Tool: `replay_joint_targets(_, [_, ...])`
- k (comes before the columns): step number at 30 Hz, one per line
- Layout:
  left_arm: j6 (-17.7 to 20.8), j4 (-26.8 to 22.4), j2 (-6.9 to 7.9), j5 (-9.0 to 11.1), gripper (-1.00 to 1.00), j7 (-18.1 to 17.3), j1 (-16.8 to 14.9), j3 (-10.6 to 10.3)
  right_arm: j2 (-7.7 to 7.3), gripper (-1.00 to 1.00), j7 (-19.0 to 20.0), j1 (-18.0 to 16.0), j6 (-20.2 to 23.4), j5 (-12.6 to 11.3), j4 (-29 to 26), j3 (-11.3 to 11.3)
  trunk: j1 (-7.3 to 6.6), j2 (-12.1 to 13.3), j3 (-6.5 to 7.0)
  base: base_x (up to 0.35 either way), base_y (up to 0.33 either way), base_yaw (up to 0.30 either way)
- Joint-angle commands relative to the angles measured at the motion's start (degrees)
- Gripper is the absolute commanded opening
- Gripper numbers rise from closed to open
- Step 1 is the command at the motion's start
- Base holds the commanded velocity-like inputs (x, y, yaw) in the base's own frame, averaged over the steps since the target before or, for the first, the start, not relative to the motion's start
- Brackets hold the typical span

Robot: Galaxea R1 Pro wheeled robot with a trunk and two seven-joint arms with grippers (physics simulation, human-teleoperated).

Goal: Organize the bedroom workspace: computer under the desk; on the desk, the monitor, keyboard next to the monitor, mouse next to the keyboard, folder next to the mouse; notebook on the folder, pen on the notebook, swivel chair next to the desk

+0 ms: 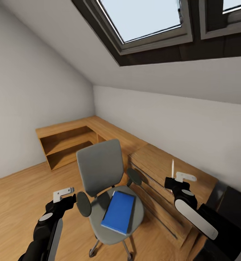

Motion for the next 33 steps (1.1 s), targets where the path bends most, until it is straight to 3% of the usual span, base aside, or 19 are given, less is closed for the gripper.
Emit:
replay_joint_targets(1, [0.3, -0.1, -0.04, -0.2, 1.0, 0.0, 0.0, 0.0, -0.06, -1.0, -0.3, -0.1, 0.4, -0.2, 0.0, 0.0, 0.04, -0.1, -0.07, 0.0, -0.112, -0.24])
replay_joint_targets(4, [0.3, 0.0, -0.04, -0.3, 1.0, 0.1, 0.0, 0.0, -0.33, -1.0, -0.3, -0.1, 0.4, -1.0, 0.5, -1.0, 0.04, -0.1, 0.11, 0.0, -0.235, -0.24])
replay_joint_targets(9, [0.3, 0.0, -0.04, -0.3, 1.0, 0.1, 0.0, 0.0, -2.09, -1.0, 0.4, -0.1, 0.5, -5.0, 1.6, -2.6, 0.04, -0.1, 0.41, -0.023, -0.273, -0.24])
replay_joint_targets(10, [0.3, 0.0, -0.04, -0.3, 1.0, 0.1, 0.0, 0.0, -2.96, -1.0, 1.9, -0.1, 0.7, -6.8, 2.5, -3.6, 0.04, -0.1, 0.47, -0.009, -0.088, -0.241])
replay_joint_targets(12, [0.3, 0.0, -0.04, -0.3, 1.0, 0.1, 0.0, 0.0, -3.28, -1.0, 2.6, -0.1, 0.9, -7.3, 3.8, -4.5, 0.04, -0.1, 0.59, -0.006, -0.058, -0.24])
replay_joint_targets(13, [0.3, 0.0, -0.04, -0.2, 1.0, 0.1, 0.0, 0.0, -3.42, -1.0, 3.8, -0.1, 1.0, -7.5, 5.6, -6.1, 0.04, -0.1, 0.65, -0.002, -0.023, -0.24])
replay_joint_targets(17, [0.3, 0.0, -0.04, -0.2, 1.0, 0.2, 0.0, 0.0, -3.47, -1.0, 9.5, -0.1, 1.9, -7.7, 11.3, -10.7, 0.04, -0.1, 0.89, -0.001, -0.01, -0.24])
replay_joint_targets(18, [0.3, 0.0, -0.04, -0.2, 1.0, 0.3, 0.0, 0.0, -3.47, -1.0, 12.8, -0.1, 3.2, -7.7, 14.7, -12.7, 0.04, -0.1, 0.95, 0.0, -0.003, -0.24])
replay_joint_targets(24, [0.3, 0.0, -0.04, -0.2, 1.0, 0.4, 0.0, 0.0, -3.41, -1.0, 19.3, -0.2, 5.6, -7.6, 21.0, -18.0, 0.04, -0.1, 1.31, 0.0, -0.001, -0.24])
replay_joint_targets(28, [0.3, 0.0, -0.04, -0.1, 1.0, 0.4, 0.0, 0.0, -3.46, -1.0, 20.8, -0.2, 6.0, -7.5, 22.4, -19.6, 0.04, -0.1, 1.53, 0.0, 0.0, -0.215])
replay_joint_targets(33, [0.4, -0.2, 0.03, 0.1, 1.0, 0.3, 0.0, 0.0, -3.5, -1.0, 21.1, -0.2, 6.8, -7.5, 22.9, -19.7, 0.04, -0.1, 1.61, 0.0, 0.0, -0.063])
